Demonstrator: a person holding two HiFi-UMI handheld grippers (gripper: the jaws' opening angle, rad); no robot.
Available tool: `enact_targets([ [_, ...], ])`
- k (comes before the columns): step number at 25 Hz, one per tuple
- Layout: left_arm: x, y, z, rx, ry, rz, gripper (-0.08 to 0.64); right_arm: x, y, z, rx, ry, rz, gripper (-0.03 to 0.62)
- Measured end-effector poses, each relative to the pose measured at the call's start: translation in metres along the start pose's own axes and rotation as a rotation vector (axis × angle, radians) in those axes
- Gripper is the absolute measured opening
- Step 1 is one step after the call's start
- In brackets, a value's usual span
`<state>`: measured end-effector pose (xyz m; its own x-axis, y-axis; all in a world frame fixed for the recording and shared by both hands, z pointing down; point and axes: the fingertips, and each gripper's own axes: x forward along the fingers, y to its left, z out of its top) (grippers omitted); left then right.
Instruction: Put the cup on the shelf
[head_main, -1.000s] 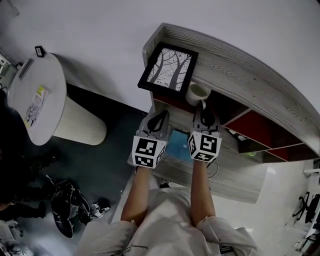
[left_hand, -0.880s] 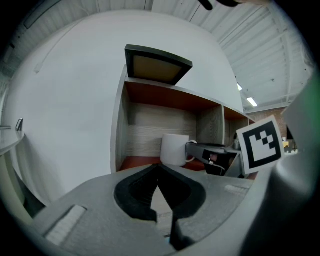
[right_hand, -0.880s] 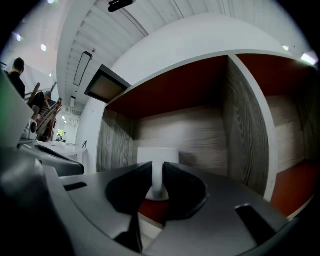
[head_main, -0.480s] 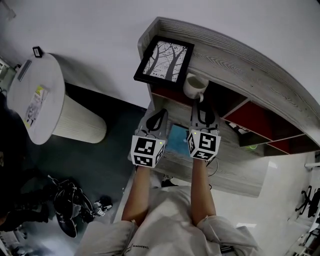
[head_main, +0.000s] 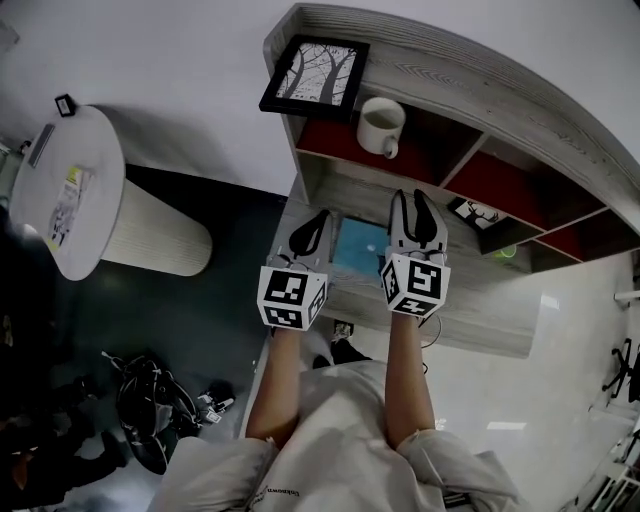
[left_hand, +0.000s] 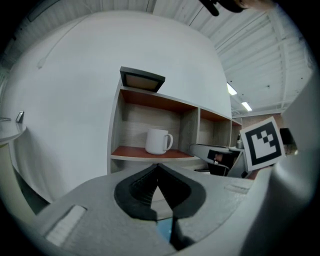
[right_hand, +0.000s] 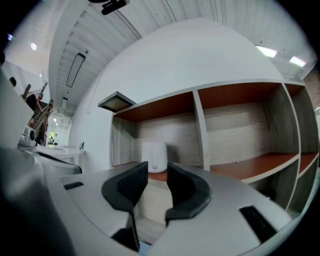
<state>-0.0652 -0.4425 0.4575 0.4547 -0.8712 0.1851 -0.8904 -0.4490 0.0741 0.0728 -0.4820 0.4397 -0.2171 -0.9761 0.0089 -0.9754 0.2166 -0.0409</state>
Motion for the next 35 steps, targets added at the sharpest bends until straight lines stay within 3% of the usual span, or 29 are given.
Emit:
enact_targets([
  [19, -0.101, -0.082, -0.009, 0.021, -0.051, -0.095, 0.011, -0.145, 0.024, -0.004, 0.002, -0.004, 0.007, 0.054],
  [28, -0.134, -0.122, -0.012, 0.024, -0.061, -0.141, 0.009, -0.201, 0.026, -0.019, 0.065, 0.045, 0.108, 0.018],
  [35, -0.16, -0.152, -0.035, -0.002, -0.041, -0.156, 0.009, -0.252, 0.021, -0.034, 0.064, 0.081, 0.072, 0.015],
])
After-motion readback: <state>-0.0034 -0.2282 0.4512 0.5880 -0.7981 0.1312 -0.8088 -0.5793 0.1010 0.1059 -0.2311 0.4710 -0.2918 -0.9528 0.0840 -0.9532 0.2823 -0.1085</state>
